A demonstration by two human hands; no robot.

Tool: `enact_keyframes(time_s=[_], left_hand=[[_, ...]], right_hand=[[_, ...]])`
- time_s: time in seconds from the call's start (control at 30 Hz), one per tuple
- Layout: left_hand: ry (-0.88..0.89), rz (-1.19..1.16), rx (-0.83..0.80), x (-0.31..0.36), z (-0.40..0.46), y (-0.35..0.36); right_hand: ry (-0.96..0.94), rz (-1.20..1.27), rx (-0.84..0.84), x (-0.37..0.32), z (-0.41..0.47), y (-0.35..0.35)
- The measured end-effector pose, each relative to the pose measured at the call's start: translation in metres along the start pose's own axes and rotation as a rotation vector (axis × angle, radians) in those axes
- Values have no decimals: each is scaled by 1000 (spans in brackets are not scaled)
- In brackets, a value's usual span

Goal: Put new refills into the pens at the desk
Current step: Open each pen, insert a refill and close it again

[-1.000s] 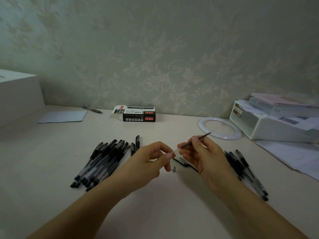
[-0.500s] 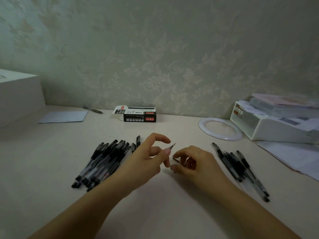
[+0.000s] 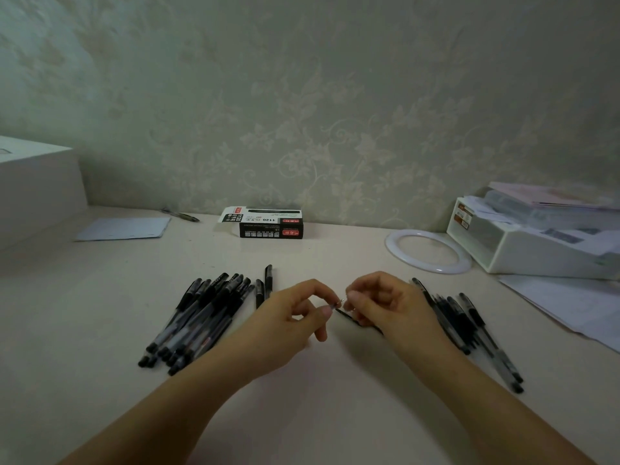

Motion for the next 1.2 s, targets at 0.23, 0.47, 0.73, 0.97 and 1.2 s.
enact_keyframes(time_s=[0.23, 0.47, 0.73, 0.97, 1.2], left_hand=[[5, 47, 20, -1, 2, -6], [37, 114, 3, 1, 1, -4], [96, 246, 34, 4, -1, -5], [167, 330, 54, 9, -2, -5], [235, 363, 45, 17, -4, 0]], right_hand=[[-18, 17, -17, -1, -1, 4], [-38, 22, -94, -4, -3, 10], [-50, -5, -123, -2, -2, 10], [-58, -69, -173, 5, -3, 17], [-152, -352, -181, 4, -8, 23]])
Point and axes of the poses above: each hand's wrist, its own z-axis towards the middle knuckle, its own y-axis out of the palm, x = y × z, the point moved 9 cm from there along z, towards the middle knuckle, and after that the axes turned 7 degrees about x, right-handed, at the moved point
